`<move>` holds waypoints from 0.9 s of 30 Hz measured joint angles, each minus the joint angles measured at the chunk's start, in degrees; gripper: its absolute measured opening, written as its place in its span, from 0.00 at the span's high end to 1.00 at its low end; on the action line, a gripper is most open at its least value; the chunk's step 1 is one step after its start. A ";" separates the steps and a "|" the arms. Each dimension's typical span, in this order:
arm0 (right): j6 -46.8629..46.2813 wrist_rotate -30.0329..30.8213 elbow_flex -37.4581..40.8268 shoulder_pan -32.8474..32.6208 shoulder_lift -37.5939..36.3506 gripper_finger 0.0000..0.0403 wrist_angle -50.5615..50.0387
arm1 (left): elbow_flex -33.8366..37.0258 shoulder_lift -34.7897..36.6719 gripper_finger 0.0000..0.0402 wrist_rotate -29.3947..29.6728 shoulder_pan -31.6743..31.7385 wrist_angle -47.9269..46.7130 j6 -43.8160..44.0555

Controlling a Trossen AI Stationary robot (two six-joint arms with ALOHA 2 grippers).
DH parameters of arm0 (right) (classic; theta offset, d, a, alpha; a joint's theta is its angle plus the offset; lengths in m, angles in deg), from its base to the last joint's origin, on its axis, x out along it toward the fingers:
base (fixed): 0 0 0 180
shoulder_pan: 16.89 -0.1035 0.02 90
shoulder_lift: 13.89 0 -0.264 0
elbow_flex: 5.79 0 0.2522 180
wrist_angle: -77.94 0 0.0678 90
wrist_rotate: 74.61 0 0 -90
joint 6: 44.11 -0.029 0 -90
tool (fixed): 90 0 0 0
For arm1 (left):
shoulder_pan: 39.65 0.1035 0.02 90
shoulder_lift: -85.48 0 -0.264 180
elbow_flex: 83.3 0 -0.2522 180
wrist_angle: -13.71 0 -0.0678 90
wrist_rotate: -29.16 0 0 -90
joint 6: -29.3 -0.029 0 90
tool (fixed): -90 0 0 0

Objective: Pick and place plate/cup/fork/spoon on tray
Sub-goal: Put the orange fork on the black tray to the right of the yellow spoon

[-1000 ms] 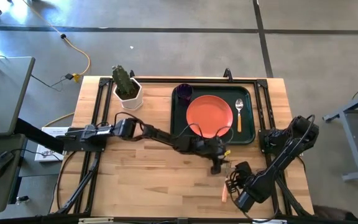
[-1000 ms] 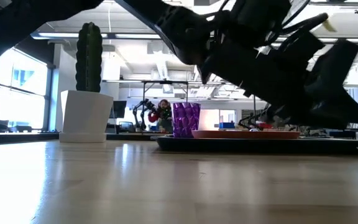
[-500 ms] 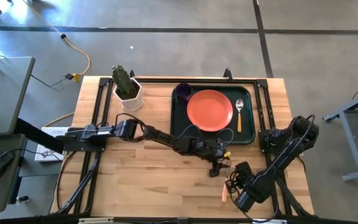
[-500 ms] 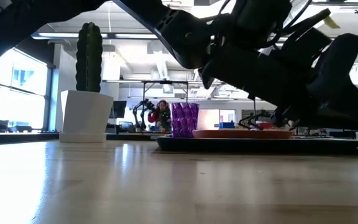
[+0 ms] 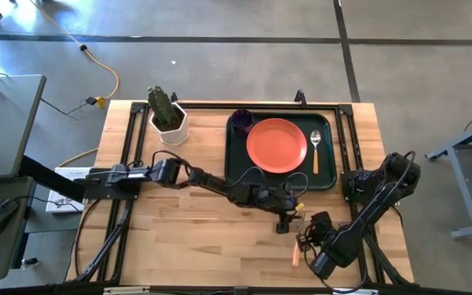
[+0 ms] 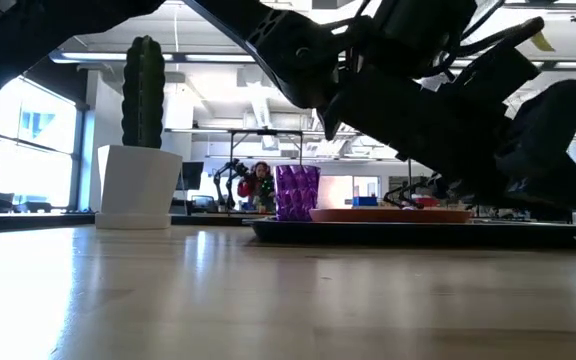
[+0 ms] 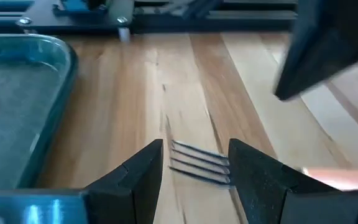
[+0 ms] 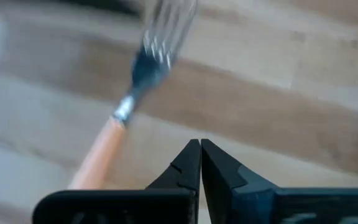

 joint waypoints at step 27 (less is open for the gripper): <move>10.01 -0.42 -0.20 10.18 7.10 0.56 10.18 | 52.82 59.32 0.57 15.93 -0.04 17.00 -9.27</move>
